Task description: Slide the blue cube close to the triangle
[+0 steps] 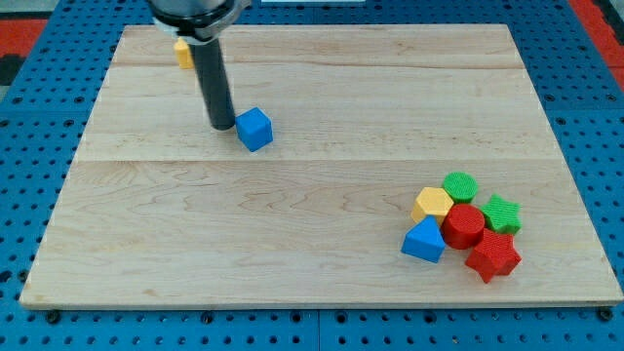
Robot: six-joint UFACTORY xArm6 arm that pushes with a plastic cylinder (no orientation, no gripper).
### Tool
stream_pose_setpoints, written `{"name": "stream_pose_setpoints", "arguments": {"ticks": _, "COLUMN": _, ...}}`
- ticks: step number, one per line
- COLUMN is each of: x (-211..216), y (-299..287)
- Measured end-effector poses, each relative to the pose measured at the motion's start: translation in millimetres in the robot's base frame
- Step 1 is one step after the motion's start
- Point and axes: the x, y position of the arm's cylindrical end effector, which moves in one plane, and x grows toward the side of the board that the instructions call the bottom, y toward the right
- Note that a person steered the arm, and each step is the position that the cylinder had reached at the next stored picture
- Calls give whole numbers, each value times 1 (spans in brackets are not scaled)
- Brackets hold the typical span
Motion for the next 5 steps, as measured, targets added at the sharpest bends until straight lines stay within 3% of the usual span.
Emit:
{"name": "stream_pose_setpoints", "arguments": {"ticks": 1, "x": 22, "y": 67}}
{"name": "stream_pose_setpoints", "arguments": {"ticks": 3, "x": 102, "y": 147}}
{"name": "stream_pose_setpoints", "arguments": {"ticks": 4, "x": 126, "y": 140}}
{"name": "stream_pose_setpoints", "arguments": {"ticks": 5, "x": 121, "y": 48}}
